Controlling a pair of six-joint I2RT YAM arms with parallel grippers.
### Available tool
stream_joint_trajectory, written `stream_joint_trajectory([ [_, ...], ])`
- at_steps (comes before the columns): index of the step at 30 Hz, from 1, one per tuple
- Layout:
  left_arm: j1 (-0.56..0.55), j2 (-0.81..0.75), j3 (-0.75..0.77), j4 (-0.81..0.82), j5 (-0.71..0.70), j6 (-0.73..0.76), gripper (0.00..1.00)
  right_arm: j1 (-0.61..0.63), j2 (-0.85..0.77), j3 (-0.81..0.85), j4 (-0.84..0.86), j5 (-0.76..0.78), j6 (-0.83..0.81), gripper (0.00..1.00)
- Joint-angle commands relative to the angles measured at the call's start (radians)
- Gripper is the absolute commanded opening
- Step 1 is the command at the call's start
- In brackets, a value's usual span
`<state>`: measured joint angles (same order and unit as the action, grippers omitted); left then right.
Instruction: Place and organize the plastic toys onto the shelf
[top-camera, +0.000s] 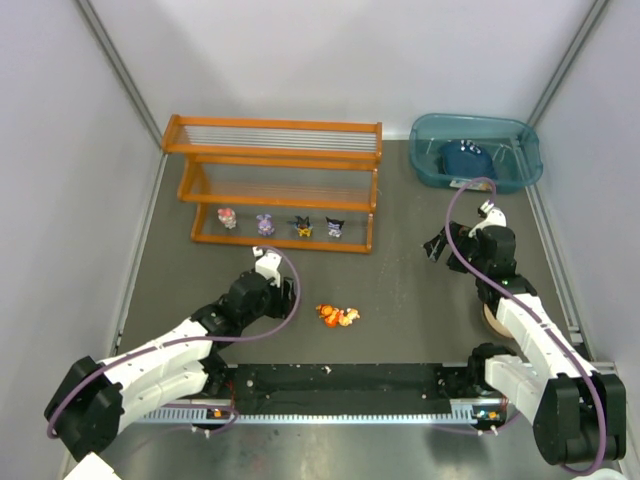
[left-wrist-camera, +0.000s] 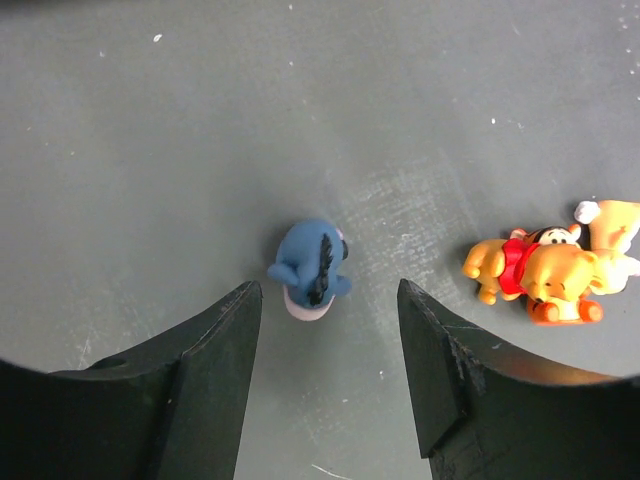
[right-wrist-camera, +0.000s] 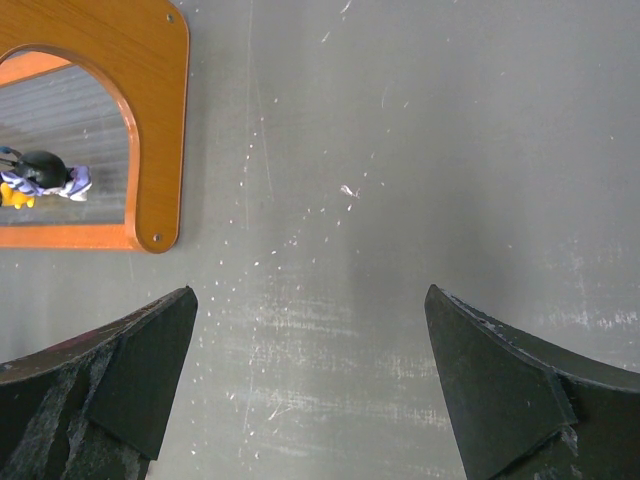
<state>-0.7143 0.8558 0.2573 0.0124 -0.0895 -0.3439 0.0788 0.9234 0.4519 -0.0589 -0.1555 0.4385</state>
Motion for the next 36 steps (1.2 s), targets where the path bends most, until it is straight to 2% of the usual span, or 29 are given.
stream_joint_trajectory([
  [1,-0.007,0.002,0.031,-0.008,-0.047,-0.03,0.62,0.009,-0.005,0.004,0.037,-0.007,-0.001,0.99],
  [14,-0.016,0.066,0.057,-0.008,-0.084,-0.044,0.53,0.01,-0.006,0.004,0.037,-0.004,-0.001,0.99],
  [36,-0.019,0.132,0.085,0.026,-0.085,-0.004,0.56,0.01,-0.003,0.004,0.036,0.002,-0.004,0.99],
])
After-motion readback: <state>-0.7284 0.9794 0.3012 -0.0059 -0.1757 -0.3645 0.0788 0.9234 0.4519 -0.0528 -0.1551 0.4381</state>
